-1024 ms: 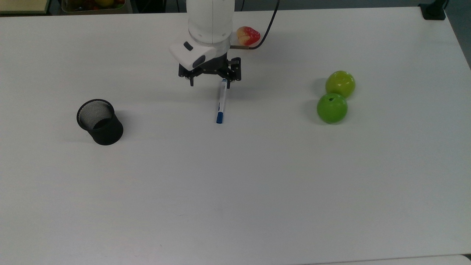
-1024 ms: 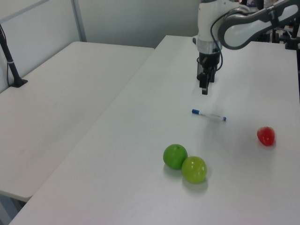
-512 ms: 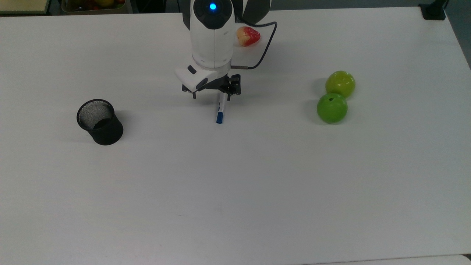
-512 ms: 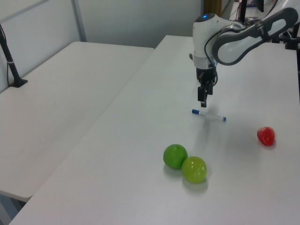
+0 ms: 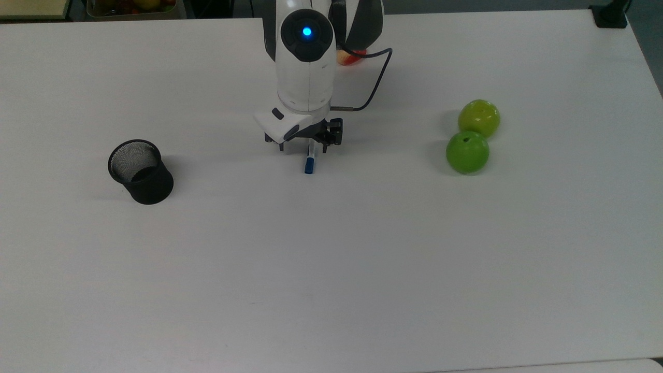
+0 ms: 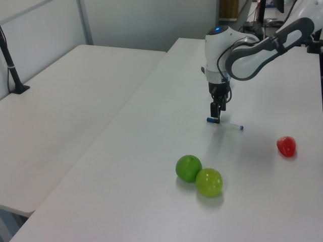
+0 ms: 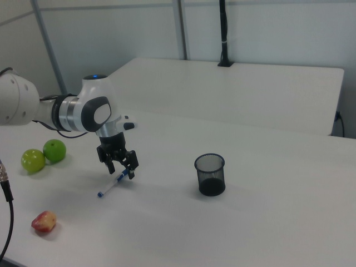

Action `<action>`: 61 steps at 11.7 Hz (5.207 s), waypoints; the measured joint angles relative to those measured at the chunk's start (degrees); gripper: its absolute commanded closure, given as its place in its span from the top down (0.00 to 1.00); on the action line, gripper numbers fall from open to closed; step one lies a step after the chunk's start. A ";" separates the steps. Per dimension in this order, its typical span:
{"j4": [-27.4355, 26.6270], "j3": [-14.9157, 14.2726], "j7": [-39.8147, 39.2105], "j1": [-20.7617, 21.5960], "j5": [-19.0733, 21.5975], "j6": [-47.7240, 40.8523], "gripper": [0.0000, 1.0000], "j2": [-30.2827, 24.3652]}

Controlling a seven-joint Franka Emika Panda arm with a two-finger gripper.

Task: Place marker
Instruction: 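Lower the gripper onto the marker's capped end and close on it, then lift the marker and carry it toward the black mesh cup, then lower the marker tip-first into the mesh cup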

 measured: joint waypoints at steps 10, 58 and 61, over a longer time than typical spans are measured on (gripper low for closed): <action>0.36 0.06 0.00 0.55 -0.14 0.97 0.13 1.21; 11.96 -5.33 -13.46 -17.89 -0.38 15.88 0.13 -2.84; 11.61 -5.32 -12.29 -17.83 -0.38 19.72 0.14 -0.44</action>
